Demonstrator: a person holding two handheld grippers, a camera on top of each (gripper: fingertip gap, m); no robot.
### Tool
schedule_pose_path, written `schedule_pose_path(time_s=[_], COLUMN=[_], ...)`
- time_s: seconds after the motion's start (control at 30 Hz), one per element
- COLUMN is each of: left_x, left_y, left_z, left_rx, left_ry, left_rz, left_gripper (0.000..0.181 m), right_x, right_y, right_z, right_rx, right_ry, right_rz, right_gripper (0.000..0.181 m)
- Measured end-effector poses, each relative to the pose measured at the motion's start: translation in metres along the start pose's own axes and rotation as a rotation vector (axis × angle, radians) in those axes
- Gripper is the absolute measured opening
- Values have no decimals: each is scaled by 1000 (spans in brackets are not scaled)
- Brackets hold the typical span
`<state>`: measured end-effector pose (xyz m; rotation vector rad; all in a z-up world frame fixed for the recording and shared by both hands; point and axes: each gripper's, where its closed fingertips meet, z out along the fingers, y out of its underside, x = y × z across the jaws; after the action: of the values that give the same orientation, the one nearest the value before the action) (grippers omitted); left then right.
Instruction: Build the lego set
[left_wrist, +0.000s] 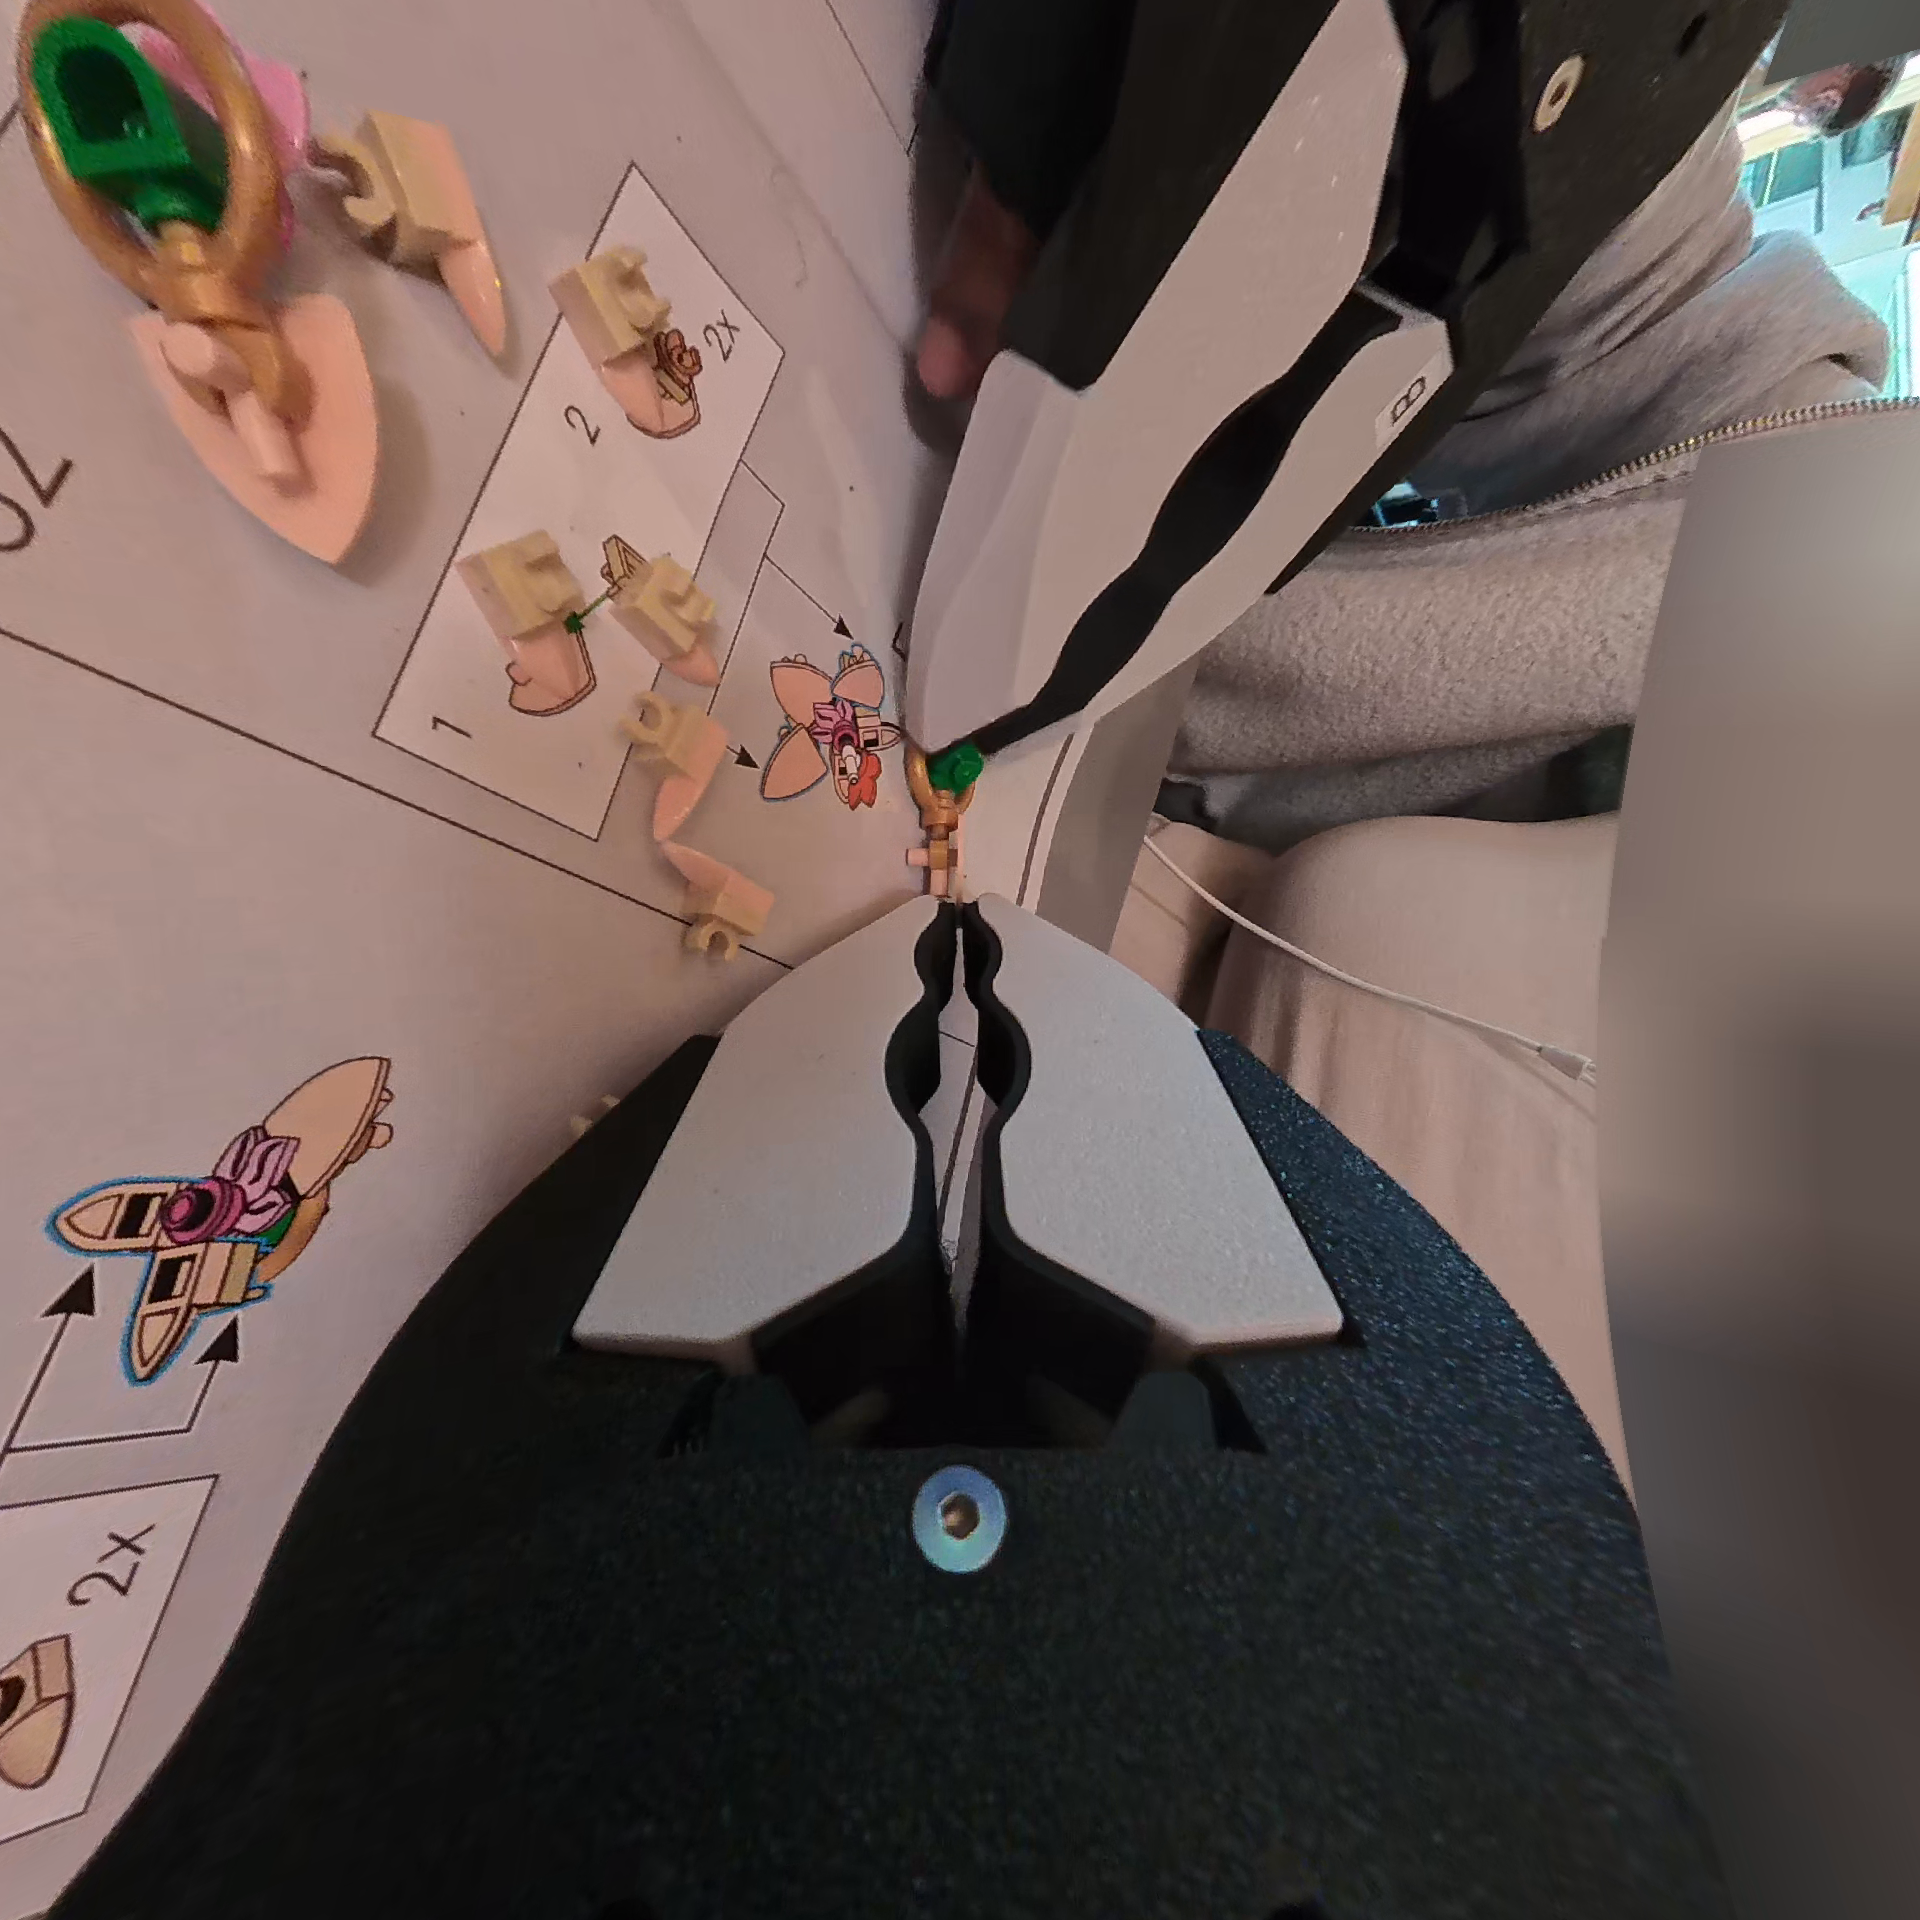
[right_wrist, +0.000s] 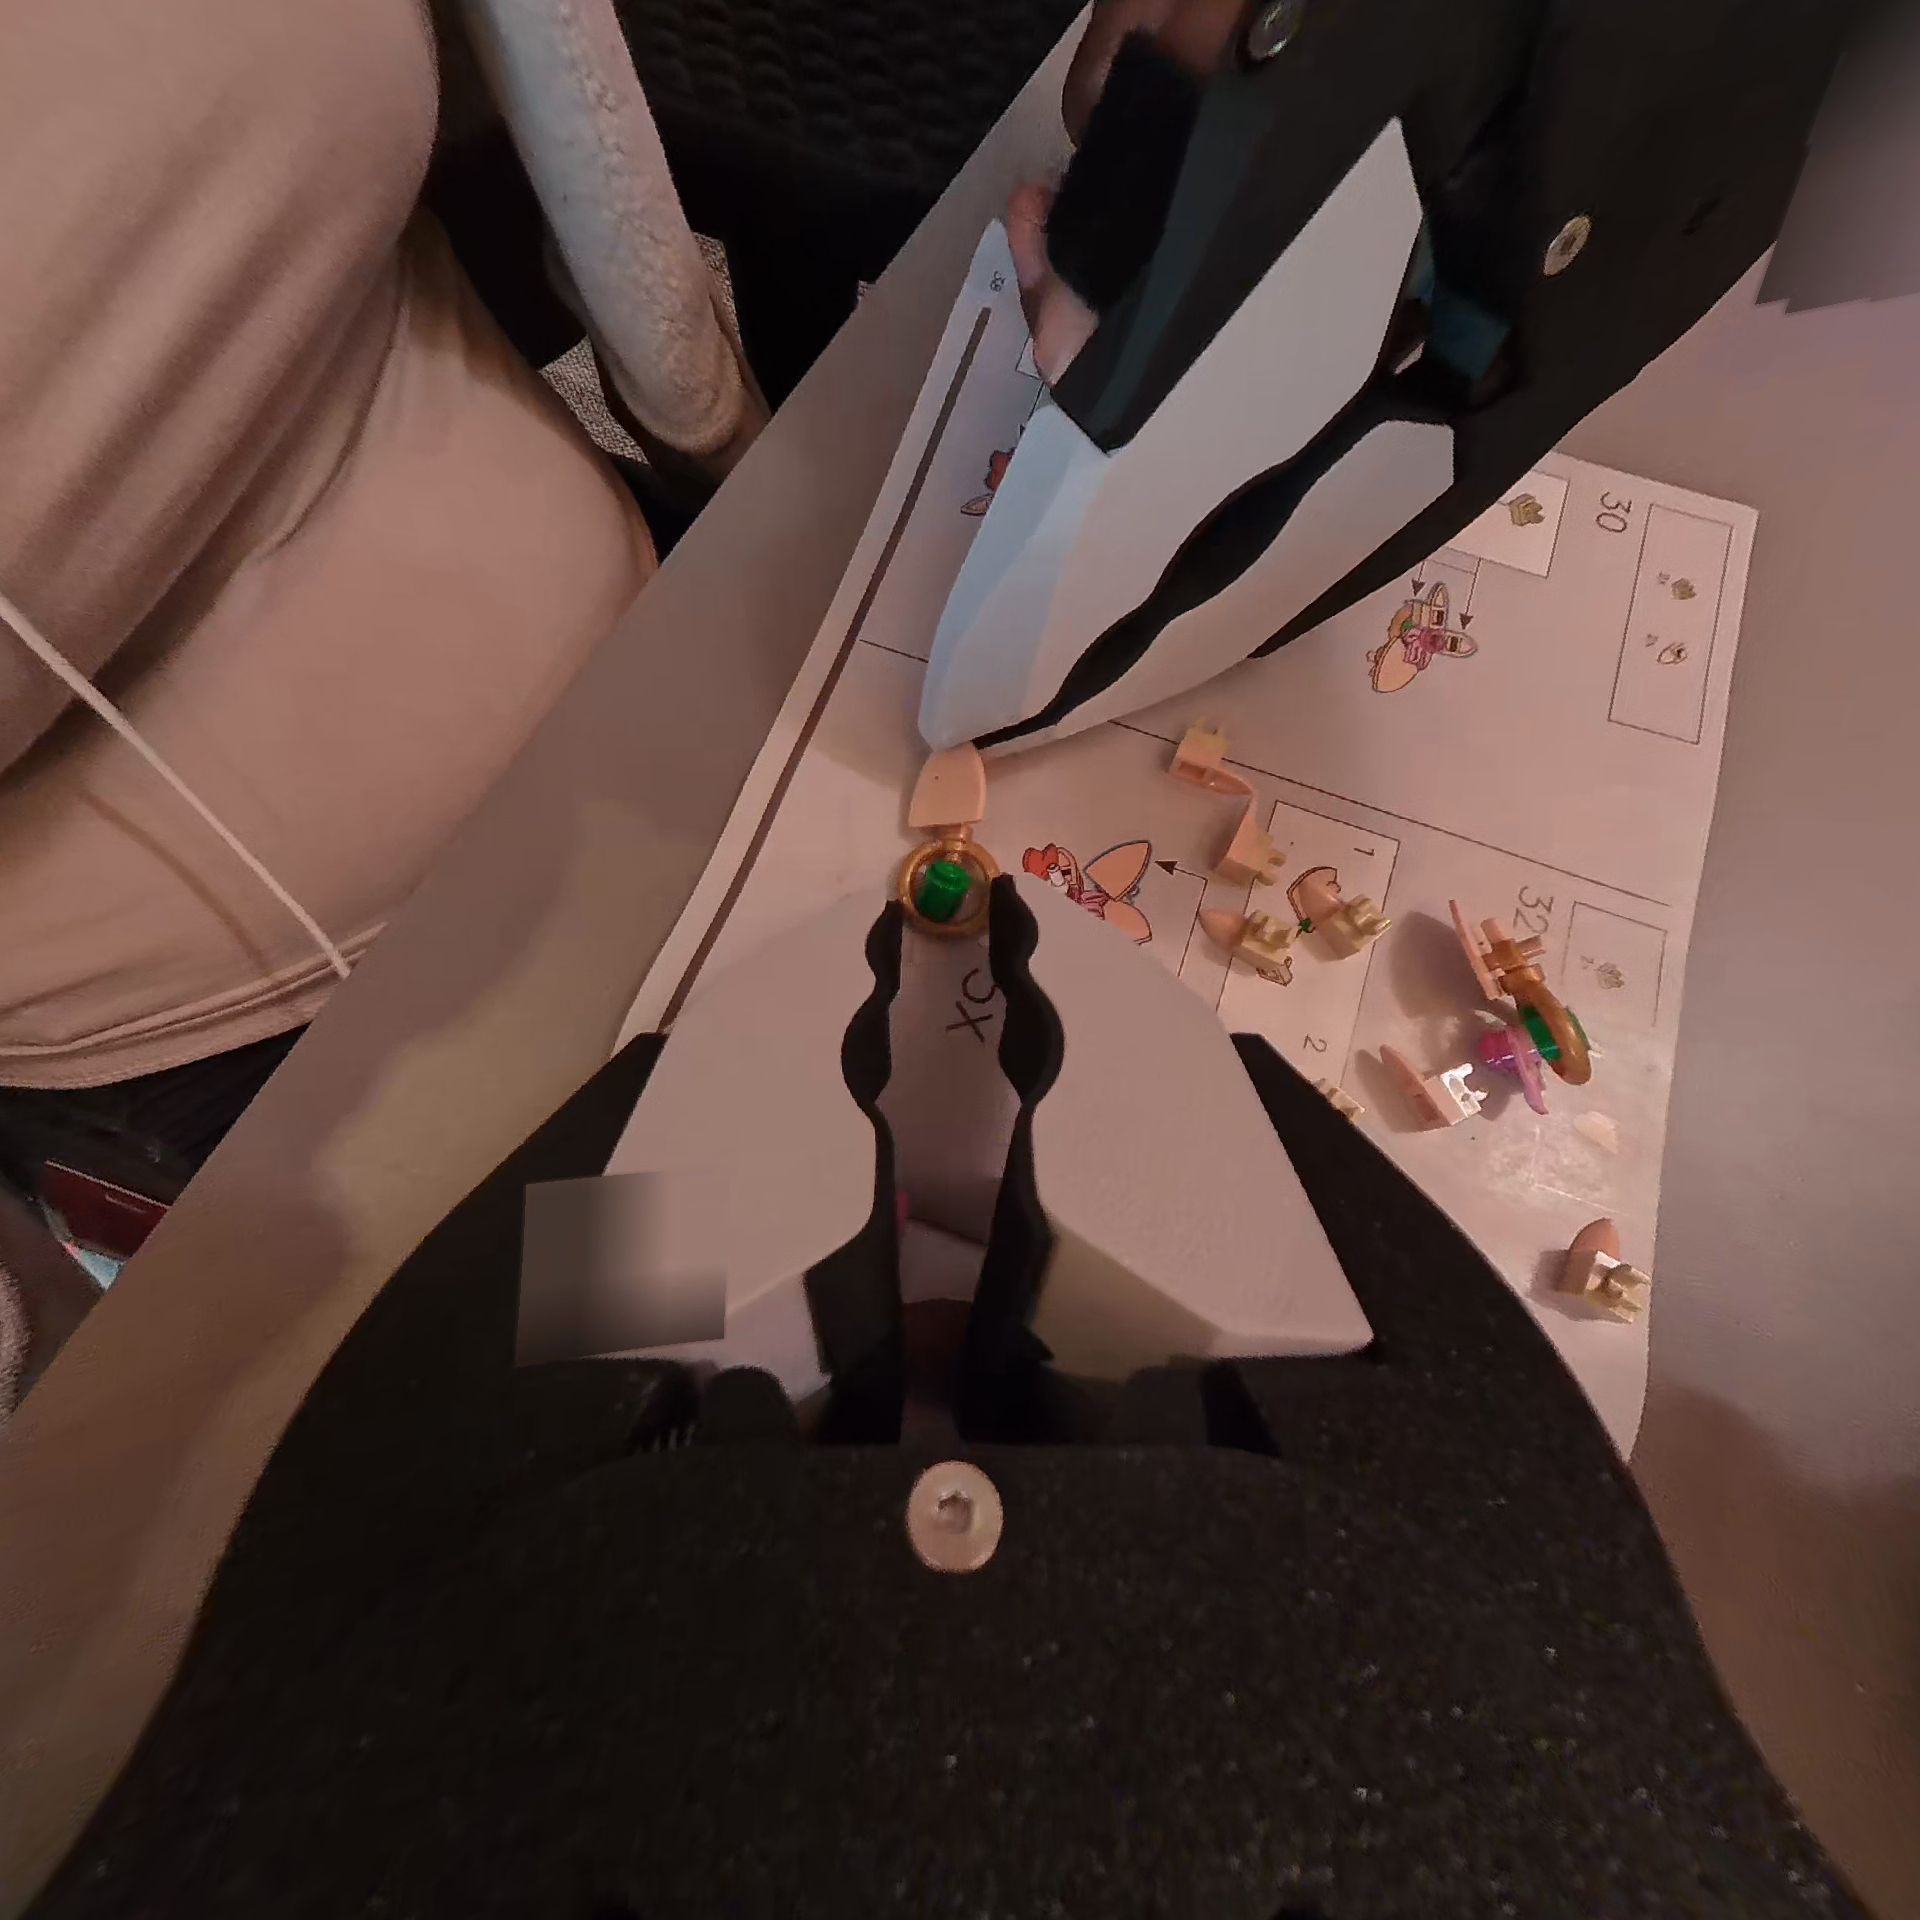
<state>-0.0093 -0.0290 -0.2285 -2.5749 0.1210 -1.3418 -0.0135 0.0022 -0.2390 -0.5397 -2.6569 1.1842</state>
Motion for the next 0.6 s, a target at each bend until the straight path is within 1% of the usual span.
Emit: schedule_pose_path(time_s=[0.03,0.13,0.2,0.3,0.4,0.6], left_x=[0,1,0,0,0,2], left_y=[0,1,1,1,0,-4], left_z=[0,1,1,0,0,-1], left_rx=[1,1,4,4,8,25], left_ry=[3,10,12,9,13,23], left_rz=[-3,-12,-18,-18,-25,-52], left_gripper=[1,1,1,1,1,1], right_x=[0,0,1,0,2,-2], right_y=[0,-6,-12,-16,-5,-2], right_z=[-2,-7,-8,-3,2,-5], right_rx=[-1,18,20,-26,-124,-103], right_ry=[1,21,56,106,156,164], right_rz=[4,40,81,99,87,77], right_gripper=[15,6,5,4,4,2])
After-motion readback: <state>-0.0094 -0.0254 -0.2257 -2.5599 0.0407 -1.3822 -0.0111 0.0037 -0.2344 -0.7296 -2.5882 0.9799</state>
